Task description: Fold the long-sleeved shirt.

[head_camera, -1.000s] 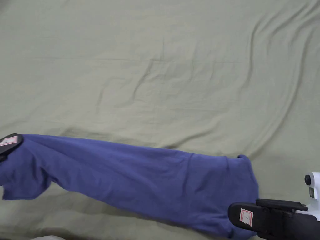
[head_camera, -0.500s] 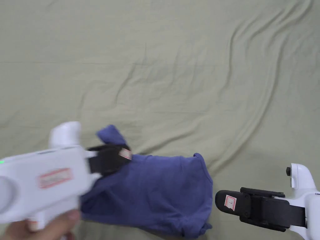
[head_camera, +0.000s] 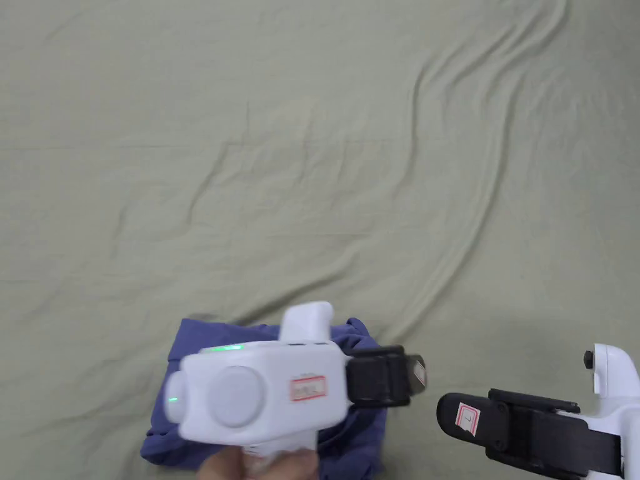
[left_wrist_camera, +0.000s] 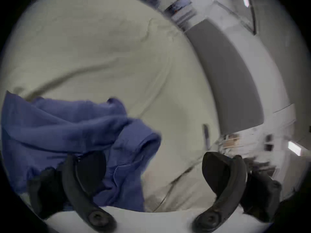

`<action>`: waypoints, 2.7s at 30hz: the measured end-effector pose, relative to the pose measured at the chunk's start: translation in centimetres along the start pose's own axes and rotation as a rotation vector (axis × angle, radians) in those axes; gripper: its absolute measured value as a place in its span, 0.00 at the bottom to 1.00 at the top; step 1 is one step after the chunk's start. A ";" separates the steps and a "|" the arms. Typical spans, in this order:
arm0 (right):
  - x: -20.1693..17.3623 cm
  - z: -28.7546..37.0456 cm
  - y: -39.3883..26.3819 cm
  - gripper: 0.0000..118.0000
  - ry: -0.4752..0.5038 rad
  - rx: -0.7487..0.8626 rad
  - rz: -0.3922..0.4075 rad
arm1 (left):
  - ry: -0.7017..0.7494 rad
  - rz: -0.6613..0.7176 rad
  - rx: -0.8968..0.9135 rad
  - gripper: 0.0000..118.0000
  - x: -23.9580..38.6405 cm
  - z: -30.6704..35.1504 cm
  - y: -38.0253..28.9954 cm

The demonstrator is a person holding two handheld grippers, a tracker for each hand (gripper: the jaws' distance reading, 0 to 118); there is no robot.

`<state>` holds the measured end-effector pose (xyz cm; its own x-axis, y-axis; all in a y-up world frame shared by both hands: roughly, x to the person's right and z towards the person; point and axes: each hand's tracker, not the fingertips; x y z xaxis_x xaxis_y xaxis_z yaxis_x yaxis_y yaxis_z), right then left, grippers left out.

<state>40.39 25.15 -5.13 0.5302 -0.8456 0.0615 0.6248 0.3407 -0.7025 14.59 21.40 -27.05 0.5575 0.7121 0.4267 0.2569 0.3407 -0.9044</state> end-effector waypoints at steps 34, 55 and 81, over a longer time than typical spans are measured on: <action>-3.8 -2.3 2.6 0.02 -0.234 0.127 0.042 | 0.105 -0.063 -0.021 0.00 0.5 4.0 -1.4; 2.9 -18.9 0.1 0.02 -0.639 -0.257 0.048 | 0.398 0.209 0.045 0.87 -11.4 10.5 1.6; -7.6 -20.0 2.3 0.02 -0.456 -0.161 0.201 | 0.601 0.056 0.107 0.06 -14.9 18.0 5.5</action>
<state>26.34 24.14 -21.43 0.8489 -0.4927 0.1914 0.4077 0.3799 -0.8303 -6.50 23.77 -38.27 0.9236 0.2705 0.2716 0.1508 0.3950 -0.9062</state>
